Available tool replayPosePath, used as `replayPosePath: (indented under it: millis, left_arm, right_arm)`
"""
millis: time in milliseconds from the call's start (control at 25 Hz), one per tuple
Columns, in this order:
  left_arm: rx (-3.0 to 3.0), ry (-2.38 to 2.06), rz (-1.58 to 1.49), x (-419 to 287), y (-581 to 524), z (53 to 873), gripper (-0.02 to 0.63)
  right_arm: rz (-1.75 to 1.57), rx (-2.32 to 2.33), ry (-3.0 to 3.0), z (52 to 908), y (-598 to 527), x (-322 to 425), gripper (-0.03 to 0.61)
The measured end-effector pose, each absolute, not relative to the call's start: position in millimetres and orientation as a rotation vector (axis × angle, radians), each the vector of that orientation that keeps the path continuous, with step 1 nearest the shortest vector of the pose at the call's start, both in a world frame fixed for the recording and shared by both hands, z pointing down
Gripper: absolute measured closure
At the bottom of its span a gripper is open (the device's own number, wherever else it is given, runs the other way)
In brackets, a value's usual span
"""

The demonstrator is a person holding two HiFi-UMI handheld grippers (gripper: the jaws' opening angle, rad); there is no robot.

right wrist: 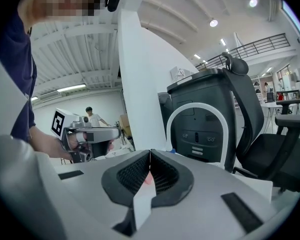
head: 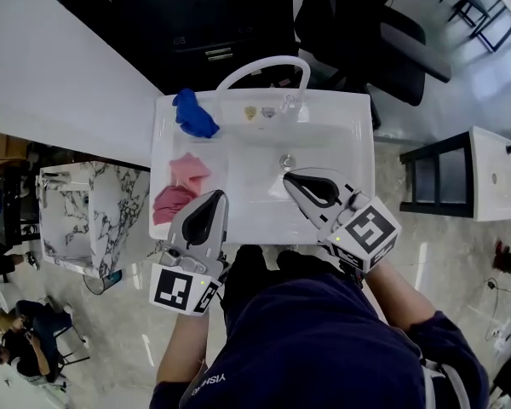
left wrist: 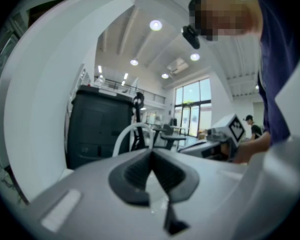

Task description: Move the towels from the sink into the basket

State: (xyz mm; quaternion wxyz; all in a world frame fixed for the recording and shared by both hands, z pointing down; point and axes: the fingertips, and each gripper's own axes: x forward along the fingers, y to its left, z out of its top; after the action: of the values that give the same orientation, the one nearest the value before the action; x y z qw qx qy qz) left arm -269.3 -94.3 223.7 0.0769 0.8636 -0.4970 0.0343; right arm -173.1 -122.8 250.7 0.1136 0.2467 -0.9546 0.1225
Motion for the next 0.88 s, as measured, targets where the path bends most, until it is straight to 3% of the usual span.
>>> replayPosePath:
  millis: [880]
  left_arm:
    - [2.592, -1.378, 0.113, -403.7, -145.4, 251.4, 0.611]
  right_arm:
    - [0.391, 0.795, -2.725, 276.5, -172.8, -315.1, 0.571]
